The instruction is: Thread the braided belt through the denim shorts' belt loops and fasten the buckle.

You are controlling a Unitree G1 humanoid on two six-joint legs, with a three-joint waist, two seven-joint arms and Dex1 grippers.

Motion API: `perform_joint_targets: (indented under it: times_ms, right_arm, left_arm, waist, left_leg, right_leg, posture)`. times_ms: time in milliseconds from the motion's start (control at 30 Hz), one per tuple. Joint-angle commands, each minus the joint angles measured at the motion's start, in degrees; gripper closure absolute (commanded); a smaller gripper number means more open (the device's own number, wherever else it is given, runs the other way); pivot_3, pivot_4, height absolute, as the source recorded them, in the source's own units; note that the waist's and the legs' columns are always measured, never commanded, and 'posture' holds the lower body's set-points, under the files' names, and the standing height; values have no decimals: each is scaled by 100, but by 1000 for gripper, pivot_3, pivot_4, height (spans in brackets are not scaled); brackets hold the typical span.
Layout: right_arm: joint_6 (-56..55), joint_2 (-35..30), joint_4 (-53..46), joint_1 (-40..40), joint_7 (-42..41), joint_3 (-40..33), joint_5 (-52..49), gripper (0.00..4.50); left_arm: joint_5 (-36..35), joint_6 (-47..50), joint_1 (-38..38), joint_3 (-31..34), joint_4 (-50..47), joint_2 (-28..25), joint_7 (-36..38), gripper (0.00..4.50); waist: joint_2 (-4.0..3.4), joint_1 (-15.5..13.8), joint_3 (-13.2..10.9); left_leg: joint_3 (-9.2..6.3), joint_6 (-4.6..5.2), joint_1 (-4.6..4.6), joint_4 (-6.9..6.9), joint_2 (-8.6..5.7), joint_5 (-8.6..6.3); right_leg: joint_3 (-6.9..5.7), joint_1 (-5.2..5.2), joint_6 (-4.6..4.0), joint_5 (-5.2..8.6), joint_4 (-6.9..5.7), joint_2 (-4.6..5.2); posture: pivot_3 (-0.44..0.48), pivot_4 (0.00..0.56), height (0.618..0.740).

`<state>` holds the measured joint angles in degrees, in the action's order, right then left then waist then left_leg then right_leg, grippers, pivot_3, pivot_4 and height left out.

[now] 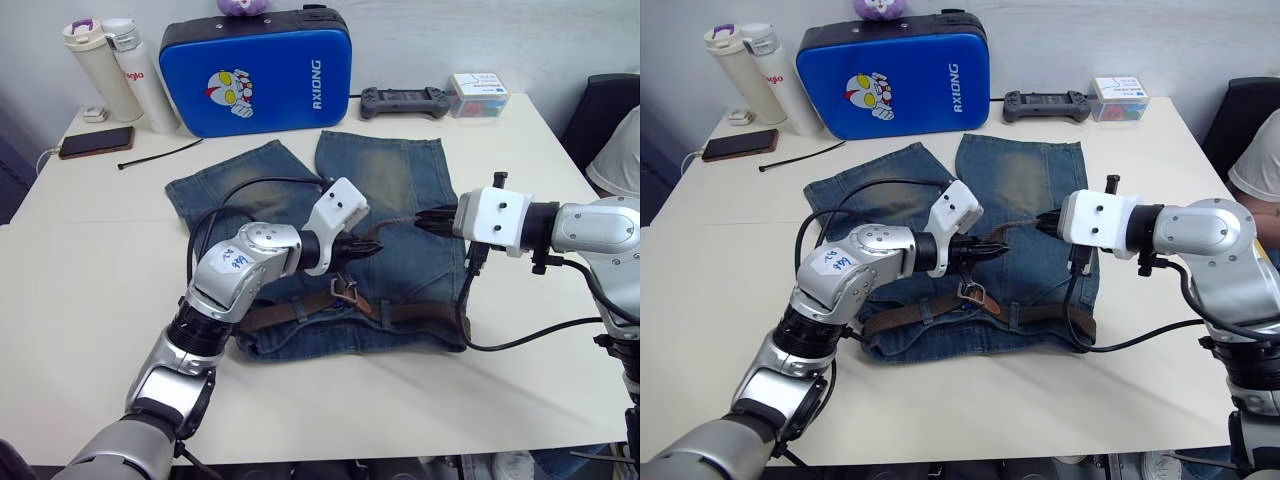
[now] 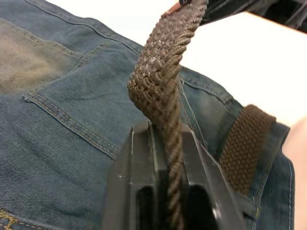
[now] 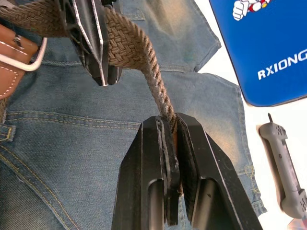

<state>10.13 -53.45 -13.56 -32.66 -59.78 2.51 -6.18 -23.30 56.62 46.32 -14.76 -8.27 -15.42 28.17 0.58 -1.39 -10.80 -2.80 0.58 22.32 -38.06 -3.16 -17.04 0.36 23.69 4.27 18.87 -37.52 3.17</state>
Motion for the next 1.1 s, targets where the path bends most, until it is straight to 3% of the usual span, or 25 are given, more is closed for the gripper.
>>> perform_joint_targets:
  times_ms: [33,100,267,433,567,633,733,833,933,1100]
  right_arm:
    - [129,-17,-217,1,96,-102,15,4500]
    - [482,151,-340,-28,96,-128,-311,4500]
    - [1480,346,-594,-64,83,-446,-1165,2491]
    - [2339,344,-437,-346,431,-1195,-1901,38]
    - [3176,381,-452,-596,599,-1521,-2571,38]
    - [3925,472,-591,-408,575,-1603,-3218,38]
    - [4140,656,-666,93,609,-1359,-3383,38]
    - [4104,1102,-553,343,840,-1062,-3369,751]
    - [4043,1398,-350,453,1018,-710,-3139,2225]
    - [4133,1886,-169,561,1174,-295,-3139,4283]
  left_arm:
    - [-193,114,209,454,-164,145,-64,4475]
    - [-309,298,197,680,-164,231,-111,4475]
    - [-618,949,119,1308,-174,428,-383,4500]
    - [-1116,2042,-54,2288,-275,722,-761,4500]
    - [-1278,2721,-116,3065,-401,1122,-1209,4500]
    - [-1230,3129,-178,3613,-539,1566,-1568,4500]
    - [-1145,3508,-265,4163,-822,2116,-1932,4500]
    - [-915,3585,-281,4592,-1062,2468,-2378,4500]
    - [-1012,3588,-333,4927,-1251,2706,-2657,4500]
    - [-1182,3588,-581,5146,-1530,2904,-3030,4500]
  waist:
    - [0,1,0]
    - [0,4,0]
    - [0,-2,0]
    - [2,-7,-1]
    - [2,0,-1]
    - [4,-3,-2]
    - [18,-14,3]
    - [30,3,-2]
    - [32,28,-3]
    - [38,1,-1]
  left_leg:
    - [0,0,0,0,0,0]
    - [0,0,0,0,0,0]
    - [-1,0,1,-3,1,0]
    - [-2,0,2,-4,0,0]
    - [-2,0,1,-2,1,0]
    - [-2,0,1,-2,2,0]
    - [-3,1,2,-1,3,-1]
    - [2,2,4,-2,2,-2]
    - [14,-1,-2,-2,4,-2]
    - [11,-4,0,-3,7,-4]
  right_leg:
    - [0,0,0,0,0,0]
    - [0,0,0,0,-1,0]
    - [-1,1,0,0,-6,0]
    - [-3,0,1,0,-10,2]
    - [-3,0,1,0,-13,1]
    - [-4,0,1,0,-12,1]
    - [-5,-3,1,-1,-13,1]
    - [-3,-3,5,-3,-14,1]
    - [6,4,5,-3,-14,-5]
    - [4,3,5,-3,-19,-7]
  posture:
    - [0,150,740]
    - [0,150,740]
    - [0,150,740]
    - [0,150,740]
    - [0,150,740]
    - [0,150,740]
    - [0,150,740]
    - [0,150,740]
    - [0,150,740]
    - [0,150,740]
